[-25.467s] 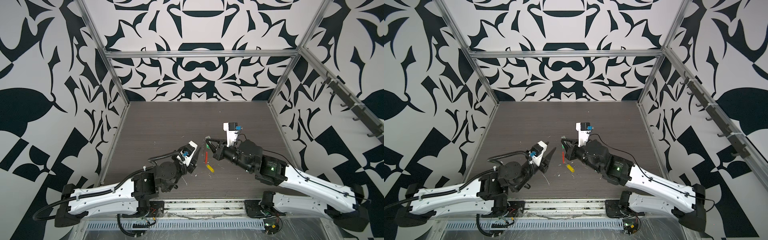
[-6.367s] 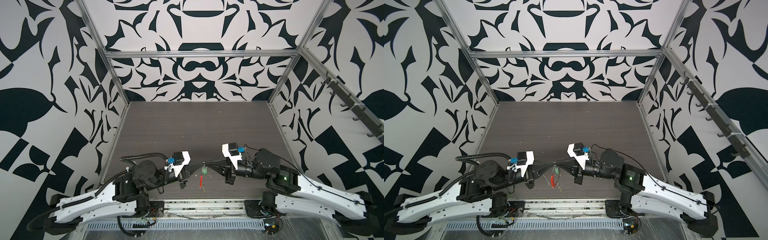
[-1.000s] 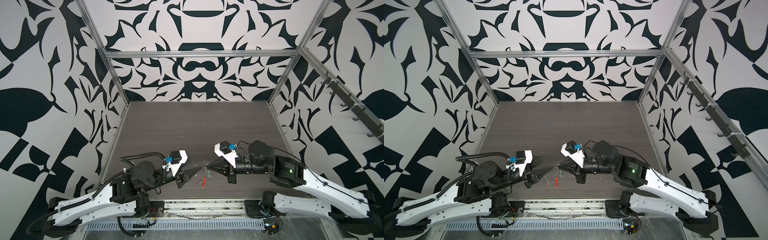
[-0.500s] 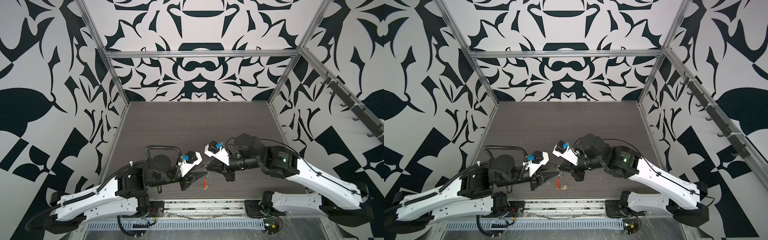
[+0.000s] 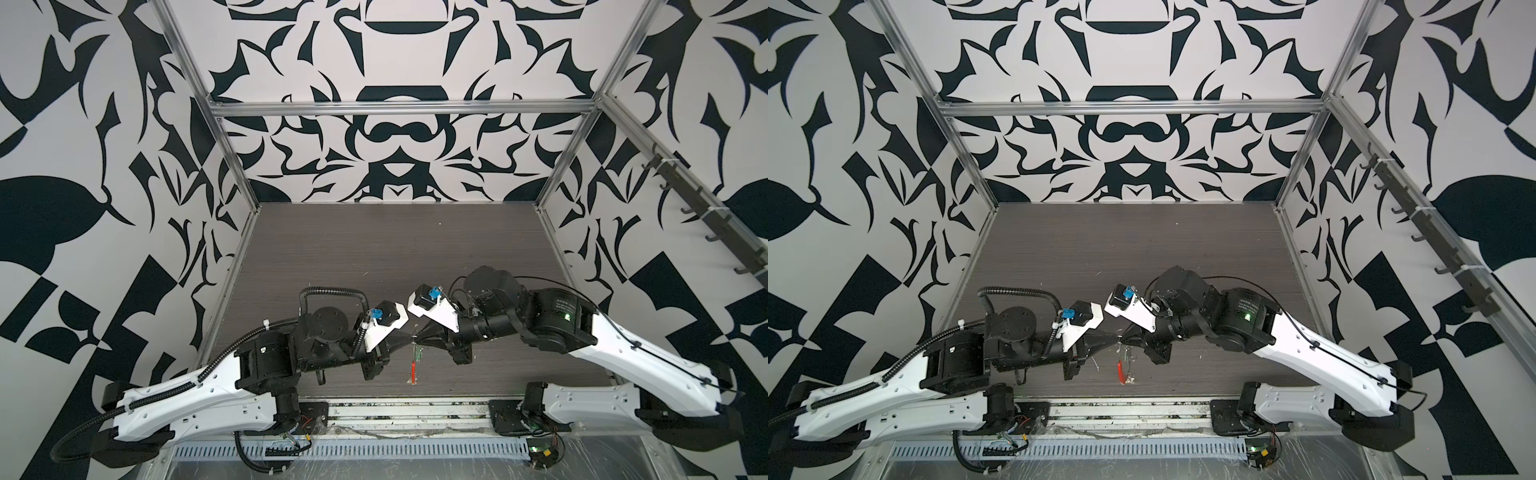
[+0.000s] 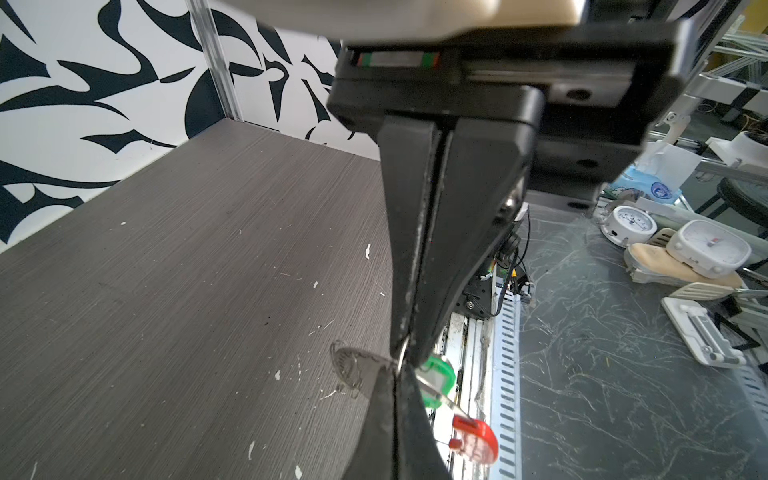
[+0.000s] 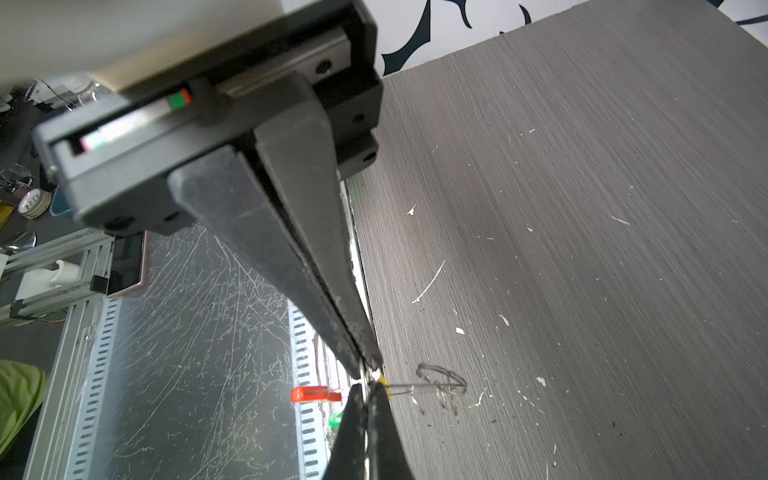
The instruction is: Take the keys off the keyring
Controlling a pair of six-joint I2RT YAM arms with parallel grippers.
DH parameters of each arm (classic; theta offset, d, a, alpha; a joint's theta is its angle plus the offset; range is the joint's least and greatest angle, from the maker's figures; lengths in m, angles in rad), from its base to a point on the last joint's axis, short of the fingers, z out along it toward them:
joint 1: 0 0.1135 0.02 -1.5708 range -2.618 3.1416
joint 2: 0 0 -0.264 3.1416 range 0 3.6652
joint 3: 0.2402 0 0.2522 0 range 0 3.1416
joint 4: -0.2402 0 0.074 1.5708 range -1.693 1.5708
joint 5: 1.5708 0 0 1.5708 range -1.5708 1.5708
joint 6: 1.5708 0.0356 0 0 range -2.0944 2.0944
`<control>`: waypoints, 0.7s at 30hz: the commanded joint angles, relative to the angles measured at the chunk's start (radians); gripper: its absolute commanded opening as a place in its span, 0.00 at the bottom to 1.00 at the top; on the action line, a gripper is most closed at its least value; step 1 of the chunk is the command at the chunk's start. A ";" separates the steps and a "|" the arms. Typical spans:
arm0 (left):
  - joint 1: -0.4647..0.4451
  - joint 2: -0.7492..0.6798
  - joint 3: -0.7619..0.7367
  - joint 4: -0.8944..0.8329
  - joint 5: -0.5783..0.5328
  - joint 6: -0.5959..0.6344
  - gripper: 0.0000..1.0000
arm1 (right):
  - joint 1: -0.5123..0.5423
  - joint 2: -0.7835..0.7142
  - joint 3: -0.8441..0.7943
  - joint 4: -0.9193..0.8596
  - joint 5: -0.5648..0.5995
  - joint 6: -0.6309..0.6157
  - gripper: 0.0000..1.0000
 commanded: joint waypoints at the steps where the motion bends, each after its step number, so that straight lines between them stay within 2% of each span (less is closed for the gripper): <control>1: -0.002 -0.002 0.008 0.054 0.003 0.004 0.00 | -0.003 -0.011 0.023 0.115 -0.003 0.011 0.00; 2: -0.002 -0.010 -0.001 0.071 -0.005 0.006 0.00 | -0.004 -0.019 0.013 0.130 0.001 0.014 0.00; 3: -0.002 -0.021 -0.014 0.092 -0.014 0.006 0.00 | -0.004 -0.030 0.000 0.153 0.004 0.019 0.05; 6: -0.002 -0.058 -0.052 0.151 -0.040 0.010 0.00 | -0.005 -0.077 -0.053 0.234 0.025 0.036 0.30; 8: -0.003 -0.077 -0.070 0.178 -0.054 0.010 0.00 | -0.005 -0.108 -0.093 0.290 0.045 0.049 0.37; 17: -0.002 -0.157 -0.148 0.322 -0.050 0.029 0.00 | -0.012 -0.235 -0.296 0.556 0.046 0.108 0.41; 21: -0.002 -0.164 -0.166 0.375 -0.044 0.040 0.00 | -0.016 -0.263 -0.359 0.669 -0.002 0.125 0.41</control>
